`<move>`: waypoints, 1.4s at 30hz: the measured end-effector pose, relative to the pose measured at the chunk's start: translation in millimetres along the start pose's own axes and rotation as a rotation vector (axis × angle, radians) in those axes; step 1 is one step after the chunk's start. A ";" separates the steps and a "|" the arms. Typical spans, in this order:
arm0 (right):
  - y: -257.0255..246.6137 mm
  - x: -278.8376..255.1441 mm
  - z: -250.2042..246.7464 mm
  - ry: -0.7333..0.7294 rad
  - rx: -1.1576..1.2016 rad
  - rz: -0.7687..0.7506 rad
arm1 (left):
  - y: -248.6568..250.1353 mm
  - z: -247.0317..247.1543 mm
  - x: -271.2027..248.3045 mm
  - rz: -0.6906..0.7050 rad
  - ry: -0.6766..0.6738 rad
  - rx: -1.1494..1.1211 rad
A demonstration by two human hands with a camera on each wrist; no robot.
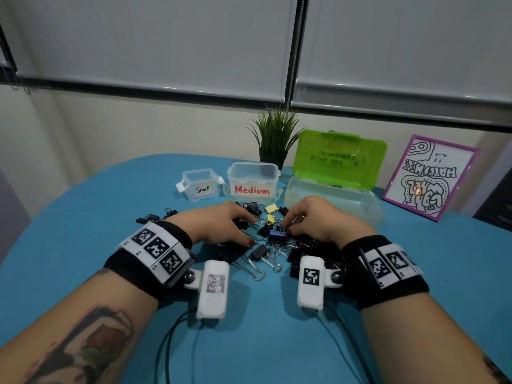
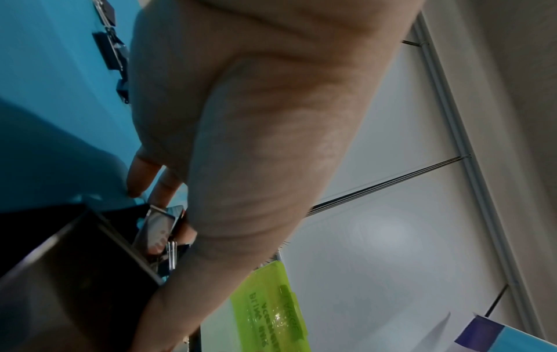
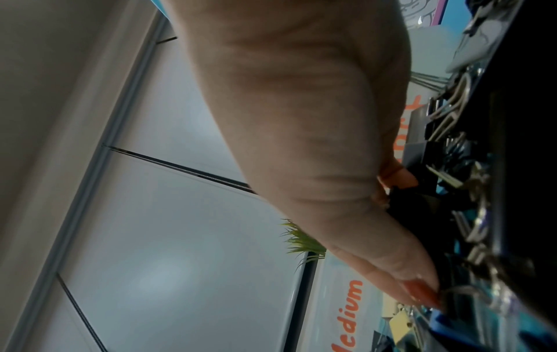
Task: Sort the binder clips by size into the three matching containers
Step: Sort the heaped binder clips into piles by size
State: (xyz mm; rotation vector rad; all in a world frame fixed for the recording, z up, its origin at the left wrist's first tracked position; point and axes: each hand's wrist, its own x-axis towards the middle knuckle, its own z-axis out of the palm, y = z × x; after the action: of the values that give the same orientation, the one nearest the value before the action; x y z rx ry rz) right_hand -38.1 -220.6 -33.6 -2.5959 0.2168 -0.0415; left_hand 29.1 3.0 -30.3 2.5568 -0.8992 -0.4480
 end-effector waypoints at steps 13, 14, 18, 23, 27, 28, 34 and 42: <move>-6.6 1.6 12.3 -0.069 0.008 -0.055 | -2.3 3.0 6.9 0.007 0.018 -0.038; -7.2 1.4 13.1 -0.069 0.000 -0.057 | -2.7 3.7 7.4 0.011 0.017 -0.041; -9.4 1.3 16.4 -0.083 -0.041 -0.071 | -3.8 6.2 10.1 0.036 0.023 -0.066; -14.1 0.1 18.7 -0.097 -0.060 -0.103 | -5.0 7.0 11.3 0.026 0.052 -0.140; -17.3 0.3 21.6 -0.094 -0.075 -0.120 | -5.6 7.5 12.1 -0.017 0.096 -0.150; -17.6 0.4 21.9 -0.090 -0.079 -0.124 | -4.8 7.4 11.7 -0.022 0.095 -0.149; -18.6 -2.2 20.8 -0.097 -0.051 -0.136 | -2.1 5.9 8.3 -0.021 0.080 -0.149; -22.0 -2.6 23.8 -0.097 0.060 -0.195 | -0.5 6.2 6.3 -0.014 0.090 -0.192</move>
State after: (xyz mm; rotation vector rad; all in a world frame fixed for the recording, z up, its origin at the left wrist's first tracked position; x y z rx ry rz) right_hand -35.7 -189.5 -42.8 -2.5430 -0.0719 0.0076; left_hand 31.4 -2.4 -37.0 2.3895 -0.7681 -0.3999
